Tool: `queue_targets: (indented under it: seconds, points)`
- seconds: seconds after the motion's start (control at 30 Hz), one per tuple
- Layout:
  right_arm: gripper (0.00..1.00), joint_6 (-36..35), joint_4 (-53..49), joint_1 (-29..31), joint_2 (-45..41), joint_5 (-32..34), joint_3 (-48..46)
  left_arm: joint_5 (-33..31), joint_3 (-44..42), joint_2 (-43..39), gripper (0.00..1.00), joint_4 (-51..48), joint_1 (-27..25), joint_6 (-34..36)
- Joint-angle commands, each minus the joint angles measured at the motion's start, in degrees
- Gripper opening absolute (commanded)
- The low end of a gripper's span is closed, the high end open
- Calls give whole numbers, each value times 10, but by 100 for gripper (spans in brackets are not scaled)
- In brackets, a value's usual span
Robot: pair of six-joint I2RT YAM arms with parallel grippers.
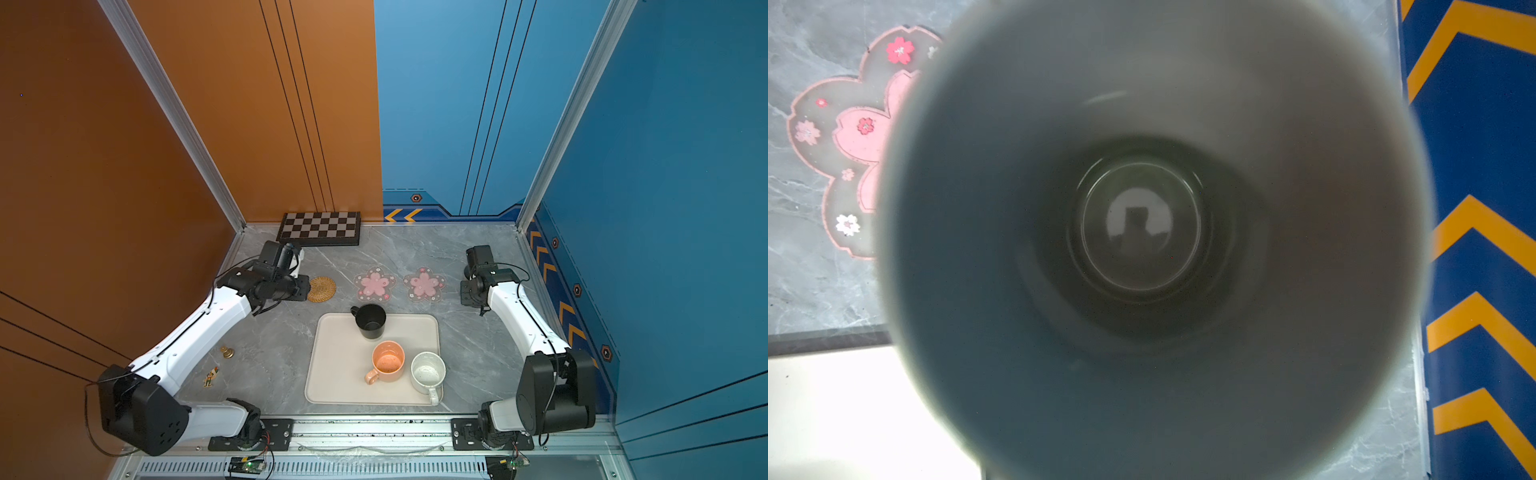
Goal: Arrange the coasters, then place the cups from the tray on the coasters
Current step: 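Carry the grey mug toward the wooden coaster while left gripper shifts toward rattan coaster, then lower the grey mug onto the wooden coaster with right gripper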
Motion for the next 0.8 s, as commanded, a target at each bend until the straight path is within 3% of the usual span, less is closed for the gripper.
queue_targets:
  seconds: [0.0,0.77]
  points:
    - [0,-15,59,-19,0,-15,4,-7,21,13,41,-2,-8,-7]
    - [0,-73,116,-63,37,-41,-28,-3,72,68,41,-2,-36,-8]
